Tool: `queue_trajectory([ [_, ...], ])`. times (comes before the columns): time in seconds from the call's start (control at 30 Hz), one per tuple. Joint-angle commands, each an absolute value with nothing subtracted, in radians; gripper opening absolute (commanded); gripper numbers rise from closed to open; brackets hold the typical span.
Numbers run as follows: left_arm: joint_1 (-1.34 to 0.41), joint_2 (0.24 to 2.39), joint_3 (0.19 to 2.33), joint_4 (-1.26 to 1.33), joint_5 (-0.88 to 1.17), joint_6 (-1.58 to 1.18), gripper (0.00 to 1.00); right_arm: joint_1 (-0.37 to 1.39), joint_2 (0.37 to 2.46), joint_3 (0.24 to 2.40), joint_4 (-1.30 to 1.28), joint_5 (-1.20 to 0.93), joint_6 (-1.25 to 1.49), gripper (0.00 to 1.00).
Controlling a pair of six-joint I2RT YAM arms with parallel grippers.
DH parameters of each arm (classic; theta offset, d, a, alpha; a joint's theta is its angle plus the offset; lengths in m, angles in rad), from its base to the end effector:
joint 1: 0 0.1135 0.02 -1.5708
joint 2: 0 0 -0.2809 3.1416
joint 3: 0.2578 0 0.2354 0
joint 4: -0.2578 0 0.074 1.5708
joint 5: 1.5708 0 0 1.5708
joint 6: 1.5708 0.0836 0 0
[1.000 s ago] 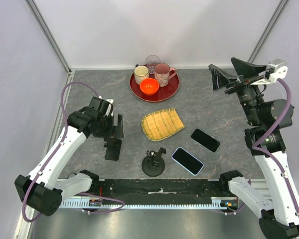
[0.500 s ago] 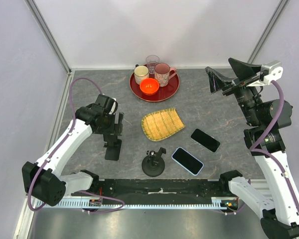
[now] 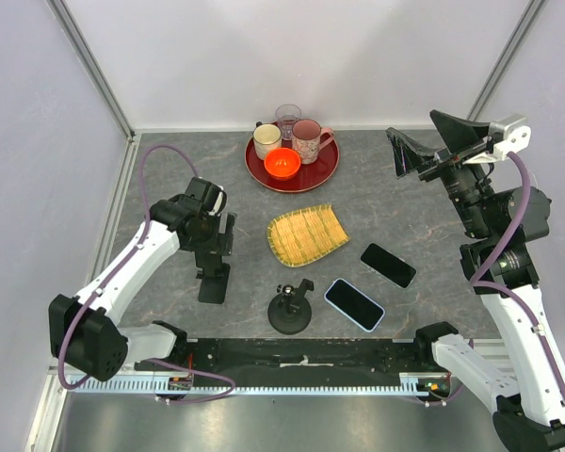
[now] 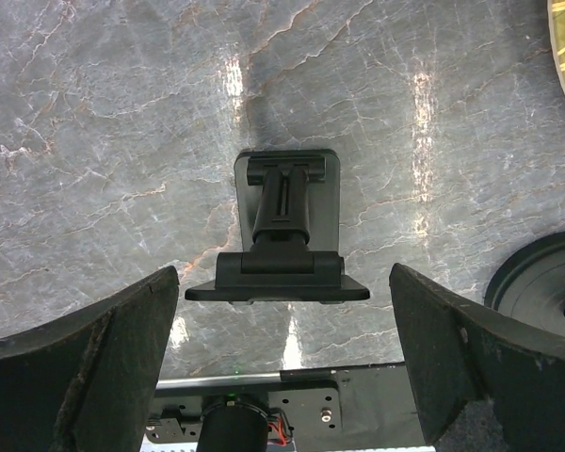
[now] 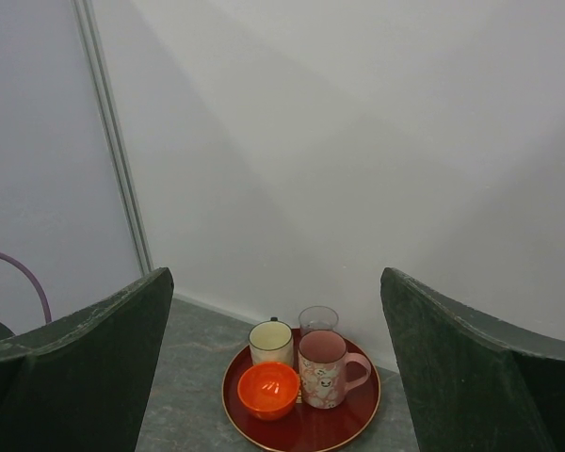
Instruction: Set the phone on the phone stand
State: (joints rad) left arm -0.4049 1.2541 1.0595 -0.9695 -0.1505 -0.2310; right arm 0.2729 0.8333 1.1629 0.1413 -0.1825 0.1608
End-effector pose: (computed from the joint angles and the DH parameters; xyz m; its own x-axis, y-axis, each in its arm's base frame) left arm 0.2158 -0.0789 0.2514 -0.8984 0.1388 -0.4166 0.1328 0.9902 0.0435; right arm 0.1560 0.0594 0.5227 0.3639 0.2654 -0.8928 -0.4853 0.8722 0.0614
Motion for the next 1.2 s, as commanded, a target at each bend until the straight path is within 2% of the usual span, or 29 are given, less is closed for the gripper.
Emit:
queue_trajectory([
  [0.0,-0.402,1.235,1.046,-0.924,-0.15,-0.192,1.0,0.276,0.836,1.175,0.156,-0.19,0.149,0.98],
  [0.4,-0.402,1.21,1.025,-0.911,-0.13,-0.184,0.99,0.278,0.83,1.175,0.156,-0.198,0.147,0.98],
  [0.7,-0.402,1.235,1.034,-0.908,-0.132,-0.183,0.9,0.287,0.828,1.172,0.153,-0.192,0.129,0.98],
  [0.8,-0.402,1.235,1.031,-0.905,-0.129,-0.183,0.79,0.29,0.828,1.17,0.153,-0.19,0.127,0.98],
  [0.83,-0.402,1.235,1.029,-0.905,-0.127,-0.183,0.71,0.291,0.828,1.172,0.153,-0.19,0.124,0.98],
  [0.9,-0.402,1.23,1.031,-0.905,-0.132,-0.183,0.61,0.295,0.828,1.172,0.153,-0.189,0.124,0.98],
  [0.93,-0.402,1.227,1.029,-0.904,-0.138,-0.189,0.49,0.293,0.828,1.17,0.153,-0.189,0.123,0.98],
  [1.0,-0.402,1.223,1.032,-0.904,-0.149,-0.19,0.4,0.295,0.83,1.172,0.152,-0.187,0.121,0.98],
  [1.03,-0.402,1.221,1.037,-0.904,-0.159,-0.201,0.16,0.295,0.83,1.172,0.152,-0.186,0.121,0.98],
  [1.07,-0.402,1.216,1.04,-0.904,-0.17,-0.207,0.06,0.296,0.83,1.169,0.153,-0.184,0.12,0.98],
  [1.1,-0.402,1.213,1.043,-0.899,-0.187,-0.212,0.02,0.296,0.83,1.169,0.153,-0.183,0.118,0.98],
  [1.17,-0.402,1.206,1.052,-0.873,-0.205,-0.227,0.02,0.298,0.83,1.169,0.153,-0.181,0.117,0.98],
])
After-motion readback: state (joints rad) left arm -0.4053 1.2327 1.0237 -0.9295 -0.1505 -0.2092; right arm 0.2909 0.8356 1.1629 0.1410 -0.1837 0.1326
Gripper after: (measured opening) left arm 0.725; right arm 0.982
